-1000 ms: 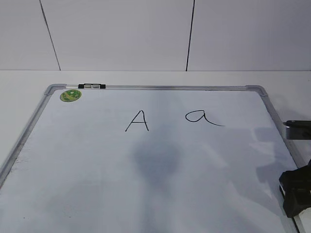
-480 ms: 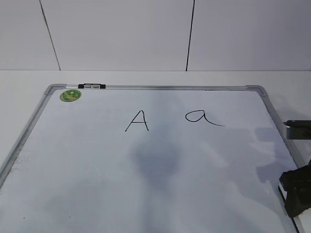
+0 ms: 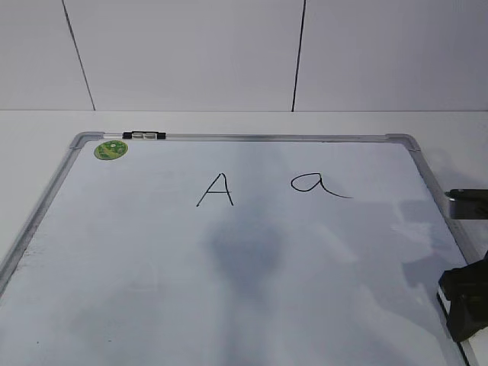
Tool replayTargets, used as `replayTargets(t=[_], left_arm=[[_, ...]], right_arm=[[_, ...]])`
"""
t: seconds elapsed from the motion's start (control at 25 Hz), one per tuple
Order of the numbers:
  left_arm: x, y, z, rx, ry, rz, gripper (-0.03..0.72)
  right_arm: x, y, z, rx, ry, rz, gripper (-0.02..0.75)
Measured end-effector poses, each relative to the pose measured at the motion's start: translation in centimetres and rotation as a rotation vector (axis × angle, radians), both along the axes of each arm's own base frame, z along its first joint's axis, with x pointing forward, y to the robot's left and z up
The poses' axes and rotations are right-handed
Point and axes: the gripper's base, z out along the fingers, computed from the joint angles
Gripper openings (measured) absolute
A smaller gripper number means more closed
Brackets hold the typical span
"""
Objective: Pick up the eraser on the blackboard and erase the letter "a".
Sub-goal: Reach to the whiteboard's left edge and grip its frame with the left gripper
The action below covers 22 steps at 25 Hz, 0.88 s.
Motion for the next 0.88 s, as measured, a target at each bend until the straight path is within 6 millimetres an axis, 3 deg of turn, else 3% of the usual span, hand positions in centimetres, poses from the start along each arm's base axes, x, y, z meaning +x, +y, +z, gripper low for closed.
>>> replayTargets(t=[0.88], left_arm=[[0.00,0.00,0.00,0.000,0.000,0.000,0.238]], right_arm=[[-0.27,-0.03,0.02,-0.003,0.032,0.002,0.571]])
